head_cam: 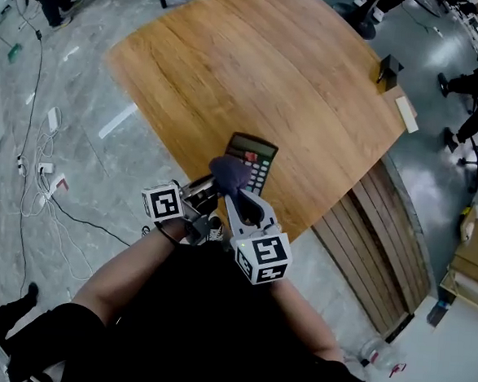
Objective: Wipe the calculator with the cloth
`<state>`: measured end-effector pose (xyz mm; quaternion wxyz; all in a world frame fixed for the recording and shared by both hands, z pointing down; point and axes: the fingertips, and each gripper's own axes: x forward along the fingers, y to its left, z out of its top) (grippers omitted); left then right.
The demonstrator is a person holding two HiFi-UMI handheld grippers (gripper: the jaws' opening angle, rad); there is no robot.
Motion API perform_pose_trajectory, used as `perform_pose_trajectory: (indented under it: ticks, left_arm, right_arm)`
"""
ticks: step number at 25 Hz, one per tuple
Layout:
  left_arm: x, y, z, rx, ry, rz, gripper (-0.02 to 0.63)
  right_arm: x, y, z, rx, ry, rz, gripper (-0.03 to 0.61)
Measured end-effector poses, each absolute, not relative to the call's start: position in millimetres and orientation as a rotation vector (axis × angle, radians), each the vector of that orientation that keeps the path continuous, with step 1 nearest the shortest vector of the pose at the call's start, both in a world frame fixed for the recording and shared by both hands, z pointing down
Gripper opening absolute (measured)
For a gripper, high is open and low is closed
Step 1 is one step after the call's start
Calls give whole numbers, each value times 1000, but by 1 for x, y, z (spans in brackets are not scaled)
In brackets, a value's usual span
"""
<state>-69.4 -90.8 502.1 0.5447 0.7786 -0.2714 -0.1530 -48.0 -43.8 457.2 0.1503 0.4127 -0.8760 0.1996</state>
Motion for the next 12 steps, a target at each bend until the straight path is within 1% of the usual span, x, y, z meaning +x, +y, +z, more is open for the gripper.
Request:
perform_pose_trajectory:
  ticks: [5,12]
  left_arm:
    - [-72,-100,493,1850,-637,-423,69]
    - [-67,-91,492,1824,-632,-419,69]
  right_arm:
    - [-39,-35,470,1174,-2485,587,67]
    - [19,-55,478,1377,-2374,608,67]
